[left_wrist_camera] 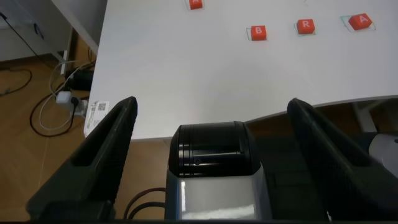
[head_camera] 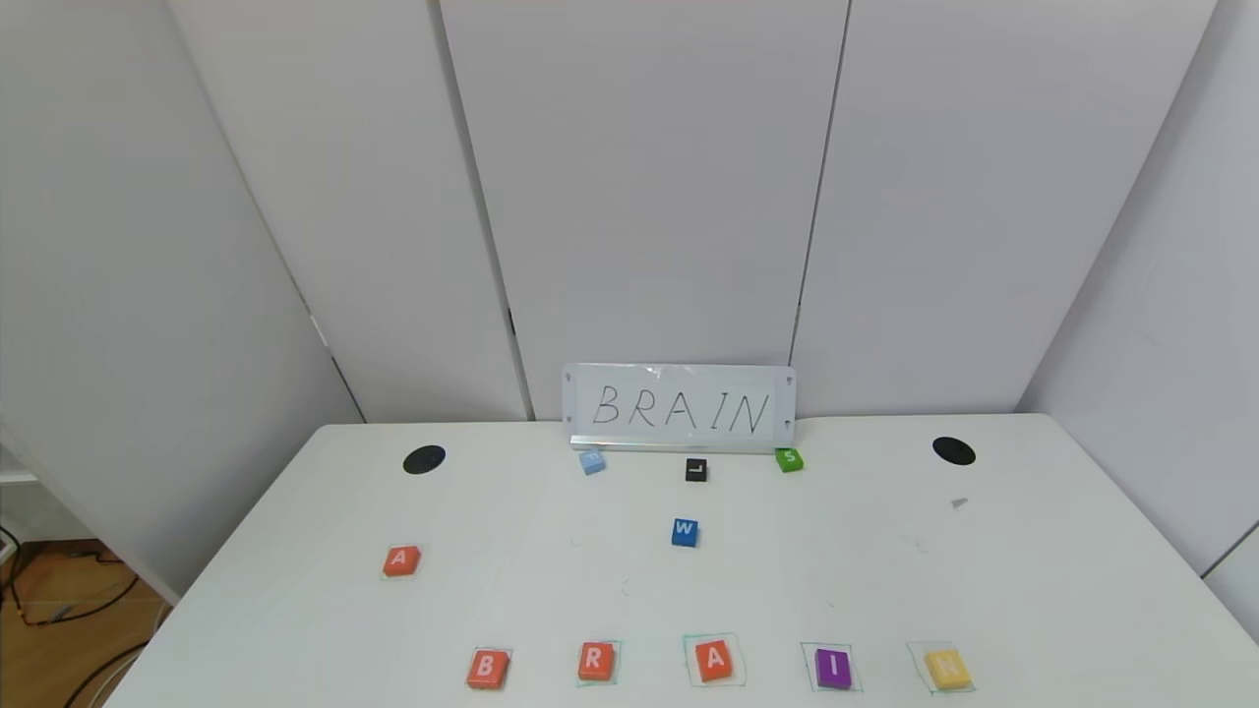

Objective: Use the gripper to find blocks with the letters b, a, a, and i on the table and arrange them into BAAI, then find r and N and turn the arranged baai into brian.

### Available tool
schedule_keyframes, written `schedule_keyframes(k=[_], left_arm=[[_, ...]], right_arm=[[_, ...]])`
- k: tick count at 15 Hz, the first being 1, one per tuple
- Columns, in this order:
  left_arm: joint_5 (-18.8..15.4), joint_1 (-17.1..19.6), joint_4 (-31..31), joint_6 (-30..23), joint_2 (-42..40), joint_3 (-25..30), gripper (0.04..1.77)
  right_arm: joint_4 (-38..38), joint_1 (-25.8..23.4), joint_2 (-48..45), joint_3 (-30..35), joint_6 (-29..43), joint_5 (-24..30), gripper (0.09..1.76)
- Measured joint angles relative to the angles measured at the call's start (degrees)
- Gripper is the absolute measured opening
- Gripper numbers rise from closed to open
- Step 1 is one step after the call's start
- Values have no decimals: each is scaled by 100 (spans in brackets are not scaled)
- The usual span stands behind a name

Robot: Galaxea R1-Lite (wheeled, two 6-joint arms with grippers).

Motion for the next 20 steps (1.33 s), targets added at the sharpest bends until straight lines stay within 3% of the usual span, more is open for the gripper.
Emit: schedule_keyframes(k=[4,10,14,20], left_arm=[[33,-7,-413,-9,-276,39,172],[77,-10,-2560,-2,-316,245,172],[106,-10,-4046,-30,-316,1117,172],[246,-11,-6222,-20,-316,3313,172]], right_arm=[[-652,-10,-157,-190,-33,-60,171],[-3039,-10,-176,52,-644,-54,171],[-5020,-10,-176,1157,-1031,-32,171],[-7509,-10,-176,3594,-1552,23,171]])
